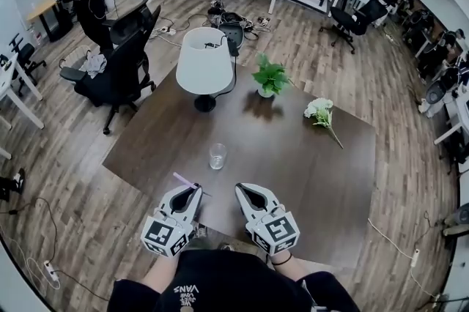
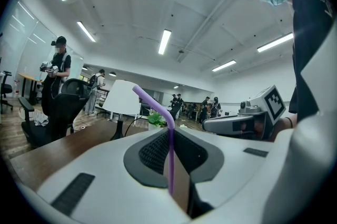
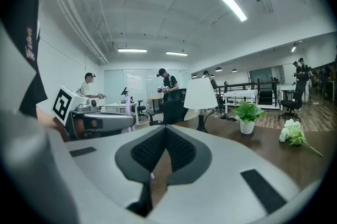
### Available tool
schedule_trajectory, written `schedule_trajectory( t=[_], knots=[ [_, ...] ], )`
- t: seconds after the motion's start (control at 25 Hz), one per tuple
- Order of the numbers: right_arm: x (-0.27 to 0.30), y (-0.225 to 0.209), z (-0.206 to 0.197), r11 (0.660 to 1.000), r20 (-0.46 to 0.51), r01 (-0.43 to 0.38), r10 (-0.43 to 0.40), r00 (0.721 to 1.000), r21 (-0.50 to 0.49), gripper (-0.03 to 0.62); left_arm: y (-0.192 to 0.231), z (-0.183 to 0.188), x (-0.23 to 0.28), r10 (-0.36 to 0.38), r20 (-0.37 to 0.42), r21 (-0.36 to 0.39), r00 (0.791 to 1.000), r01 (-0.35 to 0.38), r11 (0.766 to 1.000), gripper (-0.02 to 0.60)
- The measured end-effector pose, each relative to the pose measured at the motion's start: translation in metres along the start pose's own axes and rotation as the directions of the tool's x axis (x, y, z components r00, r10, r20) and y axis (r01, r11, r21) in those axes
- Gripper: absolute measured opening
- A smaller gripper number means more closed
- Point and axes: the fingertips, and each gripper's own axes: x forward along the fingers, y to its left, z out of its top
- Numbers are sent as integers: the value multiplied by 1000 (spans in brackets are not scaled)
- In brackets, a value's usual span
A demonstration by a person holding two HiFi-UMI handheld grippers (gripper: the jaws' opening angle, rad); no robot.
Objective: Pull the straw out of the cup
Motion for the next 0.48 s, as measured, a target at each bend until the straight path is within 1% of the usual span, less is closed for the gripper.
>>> schedule_trajectory(
  t=[0.48],
  knots=[
    [0, 0, 1, 1000, -2, -3, 3, 1000, -1, 17, -1, 1, 1, -2, -3, 5, 1000, 2, 1000, 34]
  ],
)
